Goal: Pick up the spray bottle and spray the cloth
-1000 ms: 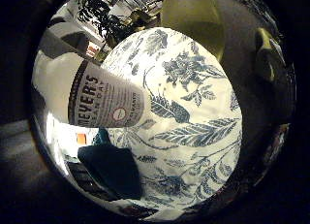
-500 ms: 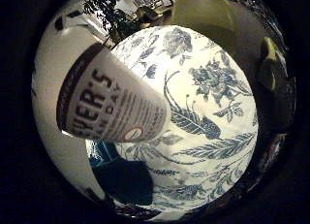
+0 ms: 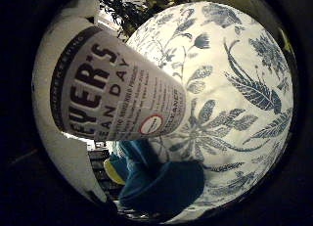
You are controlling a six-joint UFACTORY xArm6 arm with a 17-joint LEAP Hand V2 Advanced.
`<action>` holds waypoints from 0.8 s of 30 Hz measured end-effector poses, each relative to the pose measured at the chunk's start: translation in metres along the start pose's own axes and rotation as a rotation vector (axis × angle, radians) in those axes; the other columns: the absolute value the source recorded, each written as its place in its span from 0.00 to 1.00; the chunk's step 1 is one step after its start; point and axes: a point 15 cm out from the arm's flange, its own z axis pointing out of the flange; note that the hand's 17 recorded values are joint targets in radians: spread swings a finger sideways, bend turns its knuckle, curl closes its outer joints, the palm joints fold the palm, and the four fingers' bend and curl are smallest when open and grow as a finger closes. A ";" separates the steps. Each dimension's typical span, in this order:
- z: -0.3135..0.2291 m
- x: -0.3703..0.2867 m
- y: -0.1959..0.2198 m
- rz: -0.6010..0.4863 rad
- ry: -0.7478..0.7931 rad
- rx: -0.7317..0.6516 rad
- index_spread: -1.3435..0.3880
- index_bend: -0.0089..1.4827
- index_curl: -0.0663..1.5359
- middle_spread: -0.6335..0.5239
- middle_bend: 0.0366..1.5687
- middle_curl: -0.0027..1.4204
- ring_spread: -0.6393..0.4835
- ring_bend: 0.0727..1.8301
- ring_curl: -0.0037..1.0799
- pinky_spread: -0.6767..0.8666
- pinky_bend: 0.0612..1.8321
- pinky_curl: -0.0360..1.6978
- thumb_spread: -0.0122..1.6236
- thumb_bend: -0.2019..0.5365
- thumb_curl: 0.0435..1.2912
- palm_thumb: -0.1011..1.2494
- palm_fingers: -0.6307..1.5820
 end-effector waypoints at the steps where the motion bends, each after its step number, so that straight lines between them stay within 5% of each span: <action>1: -0.002 -0.007 -0.001 -0.011 -0.006 -0.001 0.67 0.82 0.51 0.46 0.88 0.49 0.37 0.73 0.68 0.33 0.69 0.55 0.56 0.26 0.49 0.87 0.79; 15: -0.054 -0.134 0.012 -0.241 0.151 -0.147 0.68 0.84 0.49 0.47 0.90 0.46 0.36 0.72 0.74 0.34 0.60 0.73 0.55 0.25 0.57 0.85 0.79; 24: -0.082 -0.189 0.037 -0.267 0.490 -0.353 0.68 0.84 0.48 0.47 0.90 0.45 0.36 0.71 0.76 0.33 0.57 0.79 0.55 0.25 0.59 0.84 0.80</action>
